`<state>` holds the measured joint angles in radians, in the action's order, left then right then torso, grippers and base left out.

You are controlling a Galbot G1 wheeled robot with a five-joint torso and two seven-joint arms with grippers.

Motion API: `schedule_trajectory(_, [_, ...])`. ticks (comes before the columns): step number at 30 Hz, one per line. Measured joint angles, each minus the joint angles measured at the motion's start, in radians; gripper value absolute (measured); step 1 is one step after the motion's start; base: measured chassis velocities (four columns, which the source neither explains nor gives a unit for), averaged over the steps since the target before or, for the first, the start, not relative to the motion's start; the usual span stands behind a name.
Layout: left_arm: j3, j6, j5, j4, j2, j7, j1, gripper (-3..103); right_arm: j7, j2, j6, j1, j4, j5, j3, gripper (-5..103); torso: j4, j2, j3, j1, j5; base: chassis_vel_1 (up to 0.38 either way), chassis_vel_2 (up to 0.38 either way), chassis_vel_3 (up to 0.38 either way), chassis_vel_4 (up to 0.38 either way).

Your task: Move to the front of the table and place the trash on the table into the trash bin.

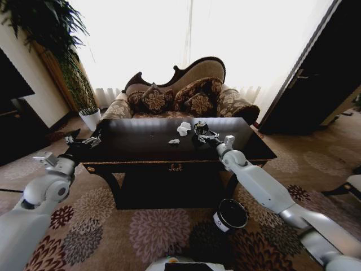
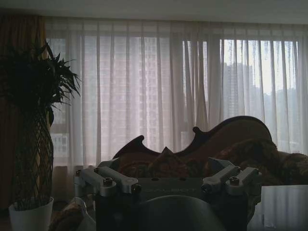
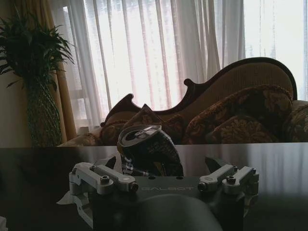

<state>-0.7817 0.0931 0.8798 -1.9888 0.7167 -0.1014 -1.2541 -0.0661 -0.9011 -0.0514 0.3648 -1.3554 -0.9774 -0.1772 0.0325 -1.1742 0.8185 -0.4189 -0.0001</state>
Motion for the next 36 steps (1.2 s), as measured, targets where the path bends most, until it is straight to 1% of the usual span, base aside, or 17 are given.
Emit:
schedule_trajectory(7, [0.0, 0.0, 0.0, 0.0, 0.0, 0.0, 0.0, 100, 0.01, -0.006, 0.009, -0.034, 0.025, -0.009, -0.028, 100, 0.0, 0.0, 0.0, 0.0, 0.0, 0.0, 0.0, 0.0, 0.0])
schedule_trajectory(10, [0.0, 0.0, 0.0, 0.0, 0.0, 0.0, 0.0, 100, 0.013, -0.031, 0.014, -0.05, 0.05, -0.004, -0.049, 100, 0.0, 0.0, 0.0, 0.0, 0.0001, 0.0, 0.0, 0.0, 0.0])
schedule_trajectory(17, [0.0, 0.0, 0.0, 0.0, 0.0, 0.0, 0.0, 100, 0.017, -0.059, 0.02, -0.091, 0.092, -0.001, -0.072, 100, -0.0001, 0.0, 0.0, 0.0, 0.0001, 0.0, 0.0, 0.0, 0.0])
schedule_trajectory(23, [0.0, 0.0, 0.0, 0.0, 0.0, 0.0, 0.0, 100, 0.023, -0.066, 0.036, -0.103, 0.106, 0.001, -0.086, 101, -0.0001, 0.0, 0.0, 0.0, 0.0, 0.0, 0.0, 0.0, 0.0])
schedule_trajectory(26, [0.0, 0.0, 0.0, 0.0, 0.0, 0.0, 0.0, 100, 0.024, -0.067, 0.041, -0.104, 0.106, 0.003, -0.088, 87, 0.0, 0.0, 0.0, 0.0, 0.0001, 0.0, 0.0, 0.0, 0.0])
schedule_trajectory(27, [0.0, 0.0, 0.0, 0.0, 0.0, 0.0, 0.0, 100, 0.024, -0.067, 0.041, -0.103, 0.106, 0.003, -0.088, 87, -0.0001, 0.0, 0.0, 0.0, 0.0, 0.0, 0.0, 0.0, 0.0])
schedule_trajectory(28, [0.0, 0.0, 0.0, 0.0, 0.0, 0.0, 0.0, 100, 0.025, -0.066, 0.043, -0.1, 0.104, 0.004, -0.087, 82, 0.0, 0.0, 0.0, 0.0, 0.0, 0.0, 0.0, 0.0, 0.0])
schedule_trajectory(29, [0.0, 0.0, 0.0, 0.0, 0.0, 0.0, 0.0, 100, 0.025, -0.066, 0.043, -0.1, 0.104, 0.004, -0.087, 82, 0.0, 0.0, 0.0, 0.0, 0.0, 0.0, 0.0, 0.0, 0.0])
schedule_trajectory(32, [0.0, 0.0, 0.0, 0.0, 0.0, 0.0, 0.0, 100, 0.025, -0.065, 0.045, -0.091, 0.098, 0.007, -0.082, 65, -0.0001, 0.0, 0.0, 0.0, 0.0, 0.0, 0.0, 0.0, 0.0])
schedule_trajectory(33, [0.0, 0.0, 0.0, 0.0, 0.0, 0.0, 0.0, 100, 0.025, -0.065, 0.045, -0.091, 0.098, 0.007, -0.082, 65, -0.0001, 0.0, 0.0, 0.0, 0.0, 0.0, 0.0, 0.0, 0.0])
schedule_trajectory(35, [0.0, 0.0, 0.0, 0.0, 0.0, 0.0, 0.0, 100, 0.025, -0.065, 0.047, -0.087, 0.094, 0.01, -0.077, 54, 0.0, 0.0, 0.0, 0.0, 0.0001, 0.0, 0.0, 0.0, 0.0])
schedule_trajectory(36, [0.0, 0.0, 0.0, 0.0, 0.0, 0.0, 0.0, 100, 0.025, -0.064, 0.047, -0.085, 0.091, 0.011, -0.074, 54, 0.0, 0.0, 0.0, 0.0, 0.0001, 0.0, 0.0, 0.0, 0.0])
